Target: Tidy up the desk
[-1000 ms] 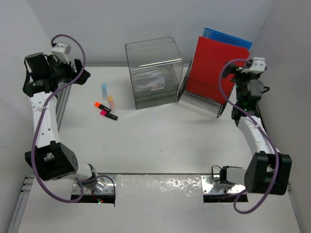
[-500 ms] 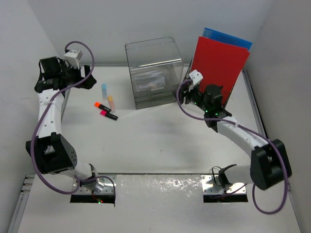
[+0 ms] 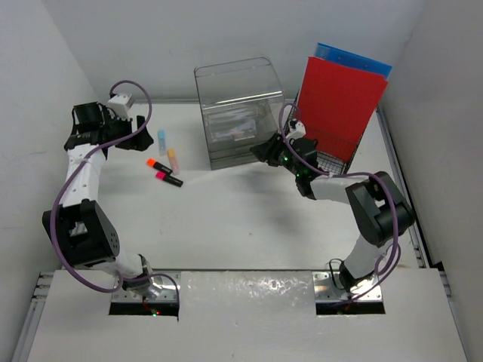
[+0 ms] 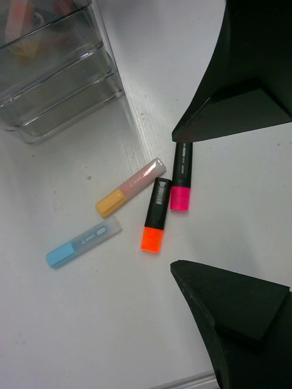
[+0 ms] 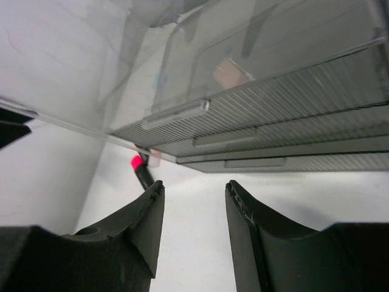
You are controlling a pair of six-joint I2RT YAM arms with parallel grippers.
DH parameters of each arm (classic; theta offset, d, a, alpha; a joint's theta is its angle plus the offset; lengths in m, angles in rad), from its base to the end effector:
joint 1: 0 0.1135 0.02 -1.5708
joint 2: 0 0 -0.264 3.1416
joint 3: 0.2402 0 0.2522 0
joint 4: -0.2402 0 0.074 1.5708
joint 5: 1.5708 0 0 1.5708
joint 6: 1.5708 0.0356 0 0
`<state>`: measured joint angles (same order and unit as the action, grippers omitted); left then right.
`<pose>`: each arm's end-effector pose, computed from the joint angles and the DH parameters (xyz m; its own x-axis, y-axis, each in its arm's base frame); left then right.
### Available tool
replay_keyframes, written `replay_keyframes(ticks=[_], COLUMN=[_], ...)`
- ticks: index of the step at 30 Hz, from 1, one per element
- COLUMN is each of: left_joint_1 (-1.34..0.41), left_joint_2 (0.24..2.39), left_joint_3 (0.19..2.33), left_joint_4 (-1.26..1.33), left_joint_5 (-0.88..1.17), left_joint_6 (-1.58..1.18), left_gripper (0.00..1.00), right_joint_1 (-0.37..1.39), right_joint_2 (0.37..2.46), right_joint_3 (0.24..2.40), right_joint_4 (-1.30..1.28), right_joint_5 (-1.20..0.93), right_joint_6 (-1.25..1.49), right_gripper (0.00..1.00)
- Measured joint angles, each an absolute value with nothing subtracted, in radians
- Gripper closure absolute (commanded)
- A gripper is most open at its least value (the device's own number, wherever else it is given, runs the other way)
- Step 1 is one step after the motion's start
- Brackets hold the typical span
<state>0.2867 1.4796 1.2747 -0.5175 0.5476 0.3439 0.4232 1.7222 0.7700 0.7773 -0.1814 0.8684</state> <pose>0.3182 0.0745 0.3163 -0.5521 0.1373 -0.8224 0.3393 0.9380 -0.0711 0.3239 0.1529 0.1907 -0.5345 0.5827 -0.6122 -0.2445 0.5868 0.7719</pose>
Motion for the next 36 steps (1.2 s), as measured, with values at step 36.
replay_keyframes(ticks=[36], left_joint_1=[0.287], left_joint_2=[1.501], left_joint_3=[1.274], left_joint_4=[-0.495], left_joint_5=[0.543], left_joint_6=[0.366], left_gripper=[0.26], right_joint_1=[0.436], right_joint_2=[1.965], right_joint_3=[0.882], right_joint_4=[0.920], right_joint_5=[-0.121], right_joint_6=[1.137], right_gripper=[0.66])
